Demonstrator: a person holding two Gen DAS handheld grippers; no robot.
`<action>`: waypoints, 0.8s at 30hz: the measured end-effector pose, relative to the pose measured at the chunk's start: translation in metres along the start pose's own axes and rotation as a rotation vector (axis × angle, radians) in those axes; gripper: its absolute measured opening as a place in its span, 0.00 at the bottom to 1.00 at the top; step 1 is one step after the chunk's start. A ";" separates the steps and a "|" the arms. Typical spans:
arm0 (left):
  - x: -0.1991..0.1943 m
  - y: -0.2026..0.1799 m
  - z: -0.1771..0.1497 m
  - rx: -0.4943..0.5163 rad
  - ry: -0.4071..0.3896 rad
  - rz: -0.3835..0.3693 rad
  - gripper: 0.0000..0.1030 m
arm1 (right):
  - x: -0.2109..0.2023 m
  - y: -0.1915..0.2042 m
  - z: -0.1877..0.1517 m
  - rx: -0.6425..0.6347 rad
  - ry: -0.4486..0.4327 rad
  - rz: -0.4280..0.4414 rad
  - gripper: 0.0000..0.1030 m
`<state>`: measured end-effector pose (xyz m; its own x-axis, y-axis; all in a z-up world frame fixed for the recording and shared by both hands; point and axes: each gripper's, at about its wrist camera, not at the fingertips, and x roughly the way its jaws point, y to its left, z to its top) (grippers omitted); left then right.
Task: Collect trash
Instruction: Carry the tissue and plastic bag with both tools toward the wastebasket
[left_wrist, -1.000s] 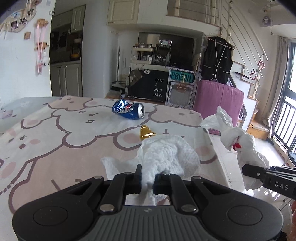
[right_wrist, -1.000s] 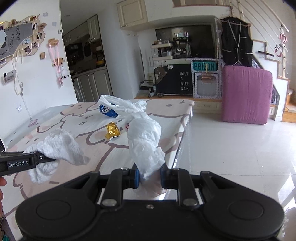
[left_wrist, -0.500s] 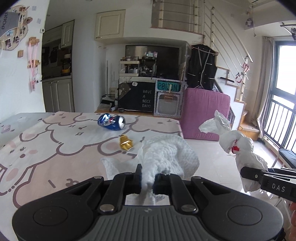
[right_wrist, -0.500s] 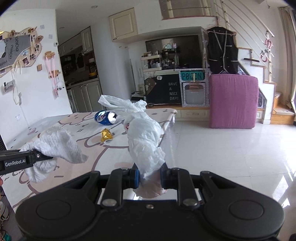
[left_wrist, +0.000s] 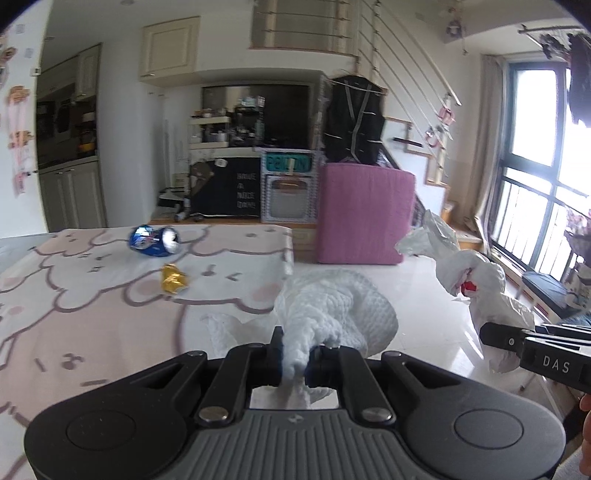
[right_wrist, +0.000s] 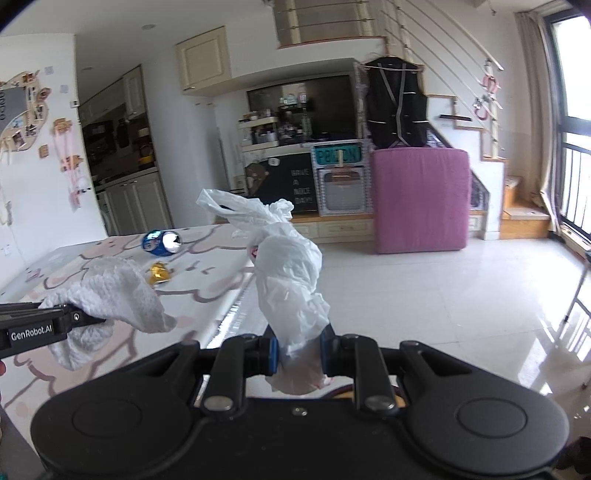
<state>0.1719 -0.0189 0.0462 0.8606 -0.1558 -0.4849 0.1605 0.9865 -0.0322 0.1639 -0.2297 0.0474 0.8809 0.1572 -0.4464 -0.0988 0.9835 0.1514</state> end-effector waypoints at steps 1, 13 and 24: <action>0.004 -0.006 -0.001 0.008 0.006 -0.010 0.09 | -0.002 -0.006 -0.001 0.002 0.001 -0.010 0.21; 0.064 -0.074 -0.021 0.057 0.122 -0.120 0.09 | -0.003 -0.090 -0.029 0.081 0.054 -0.138 0.21; 0.152 -0.109 -0.066 0.051 0.310 -0.144 0.09 | 0.029 -0.147 -0.070 0.146 0.184 -0.171 0.21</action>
<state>0.2534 -0.1472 -0.0820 0.6411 -0.2625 -0.7212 0.3001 0.9506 -0.0792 0.1720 -0.3635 -0.0496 0.7789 0.0166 -0.6270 0.1234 0.9761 0.1791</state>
